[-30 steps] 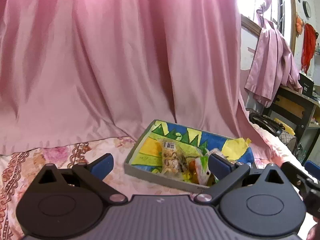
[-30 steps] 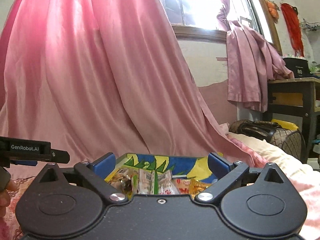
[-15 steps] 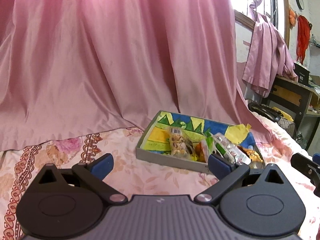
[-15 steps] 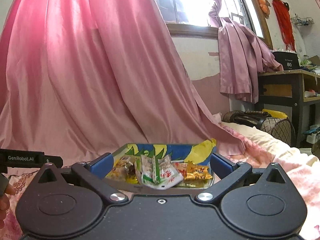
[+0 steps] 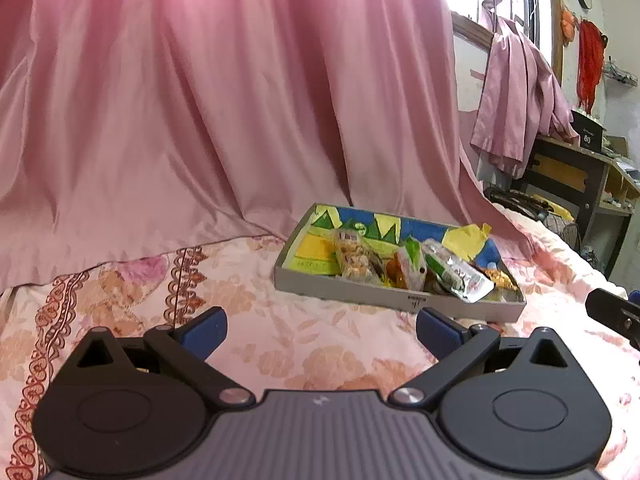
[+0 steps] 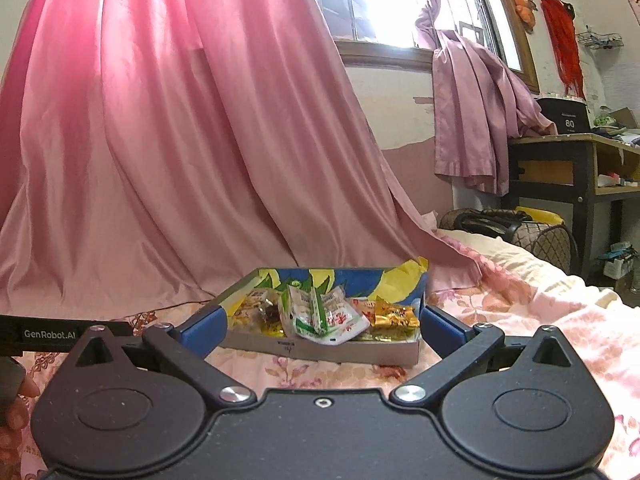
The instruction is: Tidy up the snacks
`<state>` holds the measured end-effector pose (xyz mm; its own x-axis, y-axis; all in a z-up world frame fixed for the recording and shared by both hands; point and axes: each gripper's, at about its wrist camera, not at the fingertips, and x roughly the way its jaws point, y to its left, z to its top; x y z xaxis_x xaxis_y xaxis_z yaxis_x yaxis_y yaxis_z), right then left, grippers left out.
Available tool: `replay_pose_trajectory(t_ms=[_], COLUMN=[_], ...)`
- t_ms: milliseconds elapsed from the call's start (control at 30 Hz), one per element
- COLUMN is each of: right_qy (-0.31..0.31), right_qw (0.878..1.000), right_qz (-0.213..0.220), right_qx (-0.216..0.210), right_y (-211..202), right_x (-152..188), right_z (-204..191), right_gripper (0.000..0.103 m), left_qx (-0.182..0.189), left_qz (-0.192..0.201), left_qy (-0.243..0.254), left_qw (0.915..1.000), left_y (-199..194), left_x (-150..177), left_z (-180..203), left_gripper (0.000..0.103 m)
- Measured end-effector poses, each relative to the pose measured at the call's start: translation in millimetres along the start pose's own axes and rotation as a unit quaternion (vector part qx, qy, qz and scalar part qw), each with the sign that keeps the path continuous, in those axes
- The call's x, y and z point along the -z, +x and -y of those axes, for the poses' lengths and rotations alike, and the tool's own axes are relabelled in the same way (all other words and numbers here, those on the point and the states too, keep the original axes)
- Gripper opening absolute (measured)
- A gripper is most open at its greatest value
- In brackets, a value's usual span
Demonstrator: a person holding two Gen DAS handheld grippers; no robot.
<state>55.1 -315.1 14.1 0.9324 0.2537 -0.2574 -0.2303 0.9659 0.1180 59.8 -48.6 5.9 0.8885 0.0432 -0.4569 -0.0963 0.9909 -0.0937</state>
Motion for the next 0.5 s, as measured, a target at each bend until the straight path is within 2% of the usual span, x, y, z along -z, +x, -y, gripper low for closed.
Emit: replay_pose_trajectory(t_ms=[167,500], right_qy=[0.003,0.0], right_qw=[1.0,0.999], right_qz=[-0.012,-0.036], right_qx=[0.008,0.002], right_y=[-8,-3], right_x=[7,20], right_z=[-3,-14], right_gripper=[0.102,0.102], left_qx=[-0.001,0.003], left_qz=[0.003,-0.016], left_qy=[0.014,0.029], left_qw=[0.9999,0.9994], left_y=[-11,-14], left_x=[13,26], left_z=[-7,-11], left_gripper=[0.103,0.103])
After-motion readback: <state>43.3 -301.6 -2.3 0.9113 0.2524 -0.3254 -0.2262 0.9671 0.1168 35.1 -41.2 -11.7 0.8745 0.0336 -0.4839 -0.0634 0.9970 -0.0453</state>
